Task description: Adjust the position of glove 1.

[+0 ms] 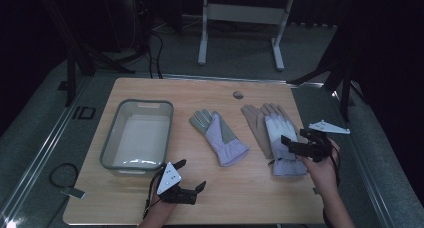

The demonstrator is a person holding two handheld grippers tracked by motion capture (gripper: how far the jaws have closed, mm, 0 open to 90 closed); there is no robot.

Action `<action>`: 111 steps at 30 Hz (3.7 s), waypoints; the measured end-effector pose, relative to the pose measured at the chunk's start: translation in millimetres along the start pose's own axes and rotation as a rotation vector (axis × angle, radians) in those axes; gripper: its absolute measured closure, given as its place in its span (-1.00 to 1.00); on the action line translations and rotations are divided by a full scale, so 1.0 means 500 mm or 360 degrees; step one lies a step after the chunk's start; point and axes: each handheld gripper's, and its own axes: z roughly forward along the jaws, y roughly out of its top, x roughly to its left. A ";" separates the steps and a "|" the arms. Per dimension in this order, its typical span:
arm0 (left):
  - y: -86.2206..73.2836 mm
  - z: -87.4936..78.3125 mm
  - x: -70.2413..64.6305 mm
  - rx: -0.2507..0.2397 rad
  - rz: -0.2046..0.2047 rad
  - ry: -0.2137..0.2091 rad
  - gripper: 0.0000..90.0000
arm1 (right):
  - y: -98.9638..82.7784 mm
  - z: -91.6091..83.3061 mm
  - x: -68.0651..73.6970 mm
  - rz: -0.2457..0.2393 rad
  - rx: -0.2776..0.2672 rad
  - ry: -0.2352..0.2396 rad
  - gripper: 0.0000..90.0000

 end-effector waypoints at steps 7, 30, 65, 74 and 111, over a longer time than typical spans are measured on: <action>0.000 0.001 0.000 0.0009 0.0004 -0.0016 -0.97 | 0.042 0.024 0.038 -0.0102 0.0013 0.0046 -0.51; 0.000 0.000 0.004 -0.0005 -0.0015 -0.0033 -0.97 | 0.090 0.173 0.149 -0.0343 0.0177 0.0267 -0.18; -0.001 -0.002 0.007 -0.0012 -0.0057 -0.0058 -0.97 | 0.026 0.397 0.212 -0.0567 0.0607 0.0381 0.82; -0.001 -0.001 0.009 -0.0013 -0.0068 -0.0055 -0.97 | 0.030 0.355 0.225 -0.0225 0.0401 0.0317 0.96; 0.000 -0.001 0.008 -0.0011 -0.0059 -0.0060 -0.97 | -0.061 0.284 0.212 0.0243 0.0285 0.0014 0.87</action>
